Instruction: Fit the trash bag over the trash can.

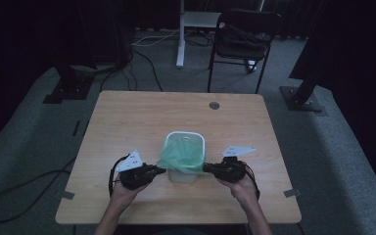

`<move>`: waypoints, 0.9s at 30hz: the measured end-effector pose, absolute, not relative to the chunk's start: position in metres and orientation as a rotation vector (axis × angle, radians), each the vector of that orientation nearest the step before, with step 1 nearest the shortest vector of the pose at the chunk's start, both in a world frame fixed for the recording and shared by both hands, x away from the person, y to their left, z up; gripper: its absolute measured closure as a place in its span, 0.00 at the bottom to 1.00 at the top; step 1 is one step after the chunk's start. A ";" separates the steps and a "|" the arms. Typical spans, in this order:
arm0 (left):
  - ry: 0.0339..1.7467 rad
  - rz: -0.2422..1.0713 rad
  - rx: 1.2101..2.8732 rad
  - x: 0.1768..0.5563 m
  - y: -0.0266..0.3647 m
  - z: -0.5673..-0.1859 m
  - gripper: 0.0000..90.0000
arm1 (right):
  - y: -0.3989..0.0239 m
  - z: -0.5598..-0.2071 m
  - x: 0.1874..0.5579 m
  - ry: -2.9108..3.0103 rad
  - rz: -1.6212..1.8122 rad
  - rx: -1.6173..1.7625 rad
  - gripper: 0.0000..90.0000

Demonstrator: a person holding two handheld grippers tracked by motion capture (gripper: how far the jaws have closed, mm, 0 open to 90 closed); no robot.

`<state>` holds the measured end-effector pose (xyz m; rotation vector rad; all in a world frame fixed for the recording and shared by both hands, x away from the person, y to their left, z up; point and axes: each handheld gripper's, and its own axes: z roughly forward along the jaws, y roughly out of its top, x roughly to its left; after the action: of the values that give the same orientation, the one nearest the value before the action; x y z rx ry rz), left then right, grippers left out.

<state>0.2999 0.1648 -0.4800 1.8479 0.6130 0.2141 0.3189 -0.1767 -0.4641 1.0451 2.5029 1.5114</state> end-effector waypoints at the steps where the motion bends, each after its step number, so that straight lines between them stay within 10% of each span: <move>1: 0.619 0.215 1.848 0.299 0.165 -0.480 0.94 | -0.177 -0.464 0.319 2.503 1.510 1.046 0.98; 15: 0.558 0.321 1.754 0.281 0.187 -0.440 0.66 | -0.175 -0.466 0.319 2.512 1.486 1.040 0.98; 27: 0.482 0.334 1.741 0.289 0.171 -0.413 0.61 | -0.175 -0.466 0.319 2.514 1.485 1.039 0.98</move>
<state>0.2888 0.1709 -0.4134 1.7414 0.4816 0.3342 0.3186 -0.1753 -0.4662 1.0390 2.5142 1.4852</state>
